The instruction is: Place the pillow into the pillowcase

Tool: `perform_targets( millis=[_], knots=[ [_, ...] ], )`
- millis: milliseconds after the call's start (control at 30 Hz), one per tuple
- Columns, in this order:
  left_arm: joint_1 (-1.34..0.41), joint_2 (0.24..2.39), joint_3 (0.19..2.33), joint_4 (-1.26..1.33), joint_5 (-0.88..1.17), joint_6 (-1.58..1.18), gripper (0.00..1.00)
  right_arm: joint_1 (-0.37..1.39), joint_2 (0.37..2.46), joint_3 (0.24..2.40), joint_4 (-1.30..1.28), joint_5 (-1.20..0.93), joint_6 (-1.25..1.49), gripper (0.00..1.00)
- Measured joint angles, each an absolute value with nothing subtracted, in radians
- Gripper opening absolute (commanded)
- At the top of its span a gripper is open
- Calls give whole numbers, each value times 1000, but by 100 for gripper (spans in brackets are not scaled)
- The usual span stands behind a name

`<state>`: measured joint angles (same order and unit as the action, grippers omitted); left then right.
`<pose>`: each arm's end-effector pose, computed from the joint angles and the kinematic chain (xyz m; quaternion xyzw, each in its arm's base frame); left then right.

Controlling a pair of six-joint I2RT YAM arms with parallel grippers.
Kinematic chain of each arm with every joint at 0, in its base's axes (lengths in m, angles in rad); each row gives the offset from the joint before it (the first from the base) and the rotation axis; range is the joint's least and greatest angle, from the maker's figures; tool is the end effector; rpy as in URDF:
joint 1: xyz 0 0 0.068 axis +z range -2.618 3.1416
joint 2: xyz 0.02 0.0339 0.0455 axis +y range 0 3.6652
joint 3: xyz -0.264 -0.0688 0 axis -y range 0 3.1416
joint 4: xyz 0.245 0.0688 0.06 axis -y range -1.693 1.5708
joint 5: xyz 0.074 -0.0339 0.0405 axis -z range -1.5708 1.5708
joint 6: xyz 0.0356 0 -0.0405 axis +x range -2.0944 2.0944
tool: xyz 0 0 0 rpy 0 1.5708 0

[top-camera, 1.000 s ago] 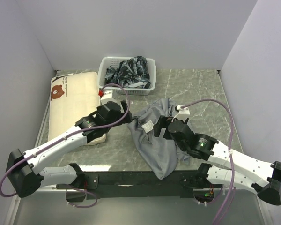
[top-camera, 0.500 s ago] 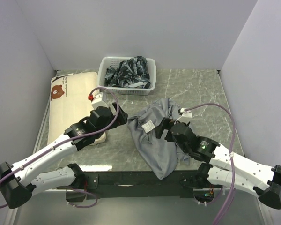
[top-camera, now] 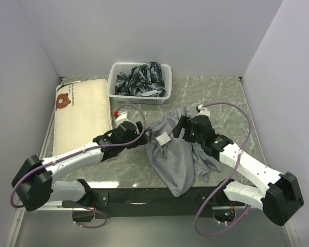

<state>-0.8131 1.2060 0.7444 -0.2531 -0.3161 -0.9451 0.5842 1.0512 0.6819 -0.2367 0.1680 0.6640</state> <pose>0.1822 -0.1764 0.2341 -0.1244 0.8922 -0.2244 0.3717 0.1941 0.1212 0.2480 0.0741 0.8805 0.2098 0.4186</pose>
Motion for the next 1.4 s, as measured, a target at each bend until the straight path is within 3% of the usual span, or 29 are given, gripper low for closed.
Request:
perform_targets(
  millis=[200, 500, 633, 700, 733, 867, 933, 967, 1000, 1033, 1133, 1300, 1333, 1400],
  knots=[
    [-813, 1283, 700, -149, -237, -956, 95, 591, 1090, 622, -218, 165, 675, 96],
    [-827, 1489, 745, -40, -179, -939, 91, 575, 981, 580, -356, 391, 772, 98],
    [-835, 1623, 809, 2, -176, -939, 84, 524, 949, 579, -375, 443, 796, 97],
    [-835, 1666, 856, 23, -170, -944, 70, 497, 967, 579, -369, 449, 796, 97],
    [-835, 1695, 883, 27, -170, -952, 52, 479, 989, 579, -360, 448, 794, 95],
    [-832, 1801, 982, 9, -186, -981, 11, 380, 1168, 594, -294, 422, 785, 89],
    [-818, 1834, 1016, -21, -192, -1006, 3, 334, 1274, 611, -266, 396, 780, 84],
    [-805, 1838, 1024, -36, -191, -1017, 1, 313, 1322, 624, -253, 376, 779, 69],
    [-782, 1835, 1026, -53, -192, -1028, 1, 299, 1364, 637, -241, 362, 778, 57],
    [-748, 1828, 1026, -72, -192, -1039, 1, 285, 1407, 661, -236, 345, 776, 31],
    [-628, 1797, 1025, -123, -197, -1055, 1, 261, 1480, 738, -233, 322, 759, 2],
    [-433, 1708, 1068, -222, -245, -1060, 4, 165, 1588, 1017, -321, 343, 715, 0],
    [-418, 1701, 1085, -234, -250, -1058, 14, 139, 1608, 1080, -340, 352, 708, 1],
    [-404, 1697, 1146, -258, -252, -1043, 37, 77, 1672, 1245, -391, 356, 690, 15]
  ],
)
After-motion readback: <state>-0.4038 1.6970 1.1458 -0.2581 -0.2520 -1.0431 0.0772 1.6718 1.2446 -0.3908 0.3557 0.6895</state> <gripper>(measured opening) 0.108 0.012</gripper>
